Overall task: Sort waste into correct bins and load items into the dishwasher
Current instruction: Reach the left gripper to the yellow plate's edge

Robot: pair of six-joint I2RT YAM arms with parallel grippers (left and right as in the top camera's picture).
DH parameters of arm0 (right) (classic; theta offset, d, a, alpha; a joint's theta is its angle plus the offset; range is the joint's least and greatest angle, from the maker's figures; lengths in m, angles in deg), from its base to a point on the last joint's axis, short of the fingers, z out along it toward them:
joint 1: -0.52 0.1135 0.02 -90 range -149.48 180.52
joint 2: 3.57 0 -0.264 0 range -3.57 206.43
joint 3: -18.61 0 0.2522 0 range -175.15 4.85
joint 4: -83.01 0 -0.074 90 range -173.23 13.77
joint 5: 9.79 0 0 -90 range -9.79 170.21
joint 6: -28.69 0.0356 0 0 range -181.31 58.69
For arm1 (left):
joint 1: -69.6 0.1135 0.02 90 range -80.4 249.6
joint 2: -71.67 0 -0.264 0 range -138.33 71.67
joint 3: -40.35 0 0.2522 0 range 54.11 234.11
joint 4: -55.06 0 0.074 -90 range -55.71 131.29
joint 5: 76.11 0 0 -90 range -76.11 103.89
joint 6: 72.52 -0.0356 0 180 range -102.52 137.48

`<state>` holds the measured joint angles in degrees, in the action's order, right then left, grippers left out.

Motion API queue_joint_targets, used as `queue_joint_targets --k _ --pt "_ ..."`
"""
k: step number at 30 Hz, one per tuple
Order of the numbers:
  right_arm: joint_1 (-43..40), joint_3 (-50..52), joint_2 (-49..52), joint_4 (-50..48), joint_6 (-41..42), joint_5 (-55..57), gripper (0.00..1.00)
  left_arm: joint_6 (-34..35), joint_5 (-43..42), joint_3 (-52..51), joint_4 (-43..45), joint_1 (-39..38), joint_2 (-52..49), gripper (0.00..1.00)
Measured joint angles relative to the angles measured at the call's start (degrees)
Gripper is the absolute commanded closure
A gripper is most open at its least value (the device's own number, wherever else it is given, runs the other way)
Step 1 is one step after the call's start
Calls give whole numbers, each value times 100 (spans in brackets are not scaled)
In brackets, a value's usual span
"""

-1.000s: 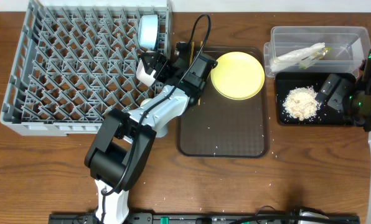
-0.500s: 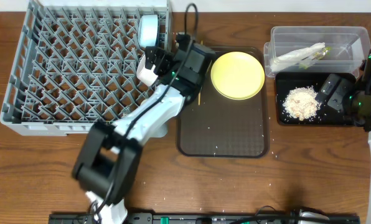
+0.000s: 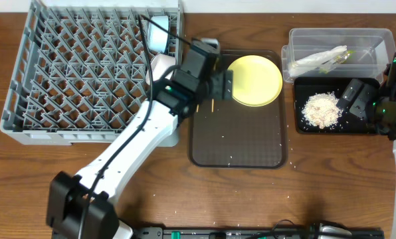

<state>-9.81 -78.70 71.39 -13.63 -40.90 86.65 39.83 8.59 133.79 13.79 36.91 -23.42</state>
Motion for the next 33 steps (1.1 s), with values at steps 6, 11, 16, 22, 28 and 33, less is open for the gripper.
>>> queue_joint_targets --k 6,11,16,22,28,33 --pt "0 0 0 -2 0 -2 1 1060 -516 0 -63 -74 -564 7" --pt "0 0 0 0 0 -2 1 1902 -321 0 -33 -83 -1075 20" --pt "0 0 0 -2 0 -2 1 2468 297 -4 195 -155 -1530 33" --pt "0 0 0 -2 0 -2 1 2970 962 -4 713 -393 -1803 37" --pt "0 0 0 0 0 -2 1 3106 1290 -4 855 -586 -2225 38" --pt "0 0 0 0 0 0 1 3091 1412 -4 890 -605 -2481 38"
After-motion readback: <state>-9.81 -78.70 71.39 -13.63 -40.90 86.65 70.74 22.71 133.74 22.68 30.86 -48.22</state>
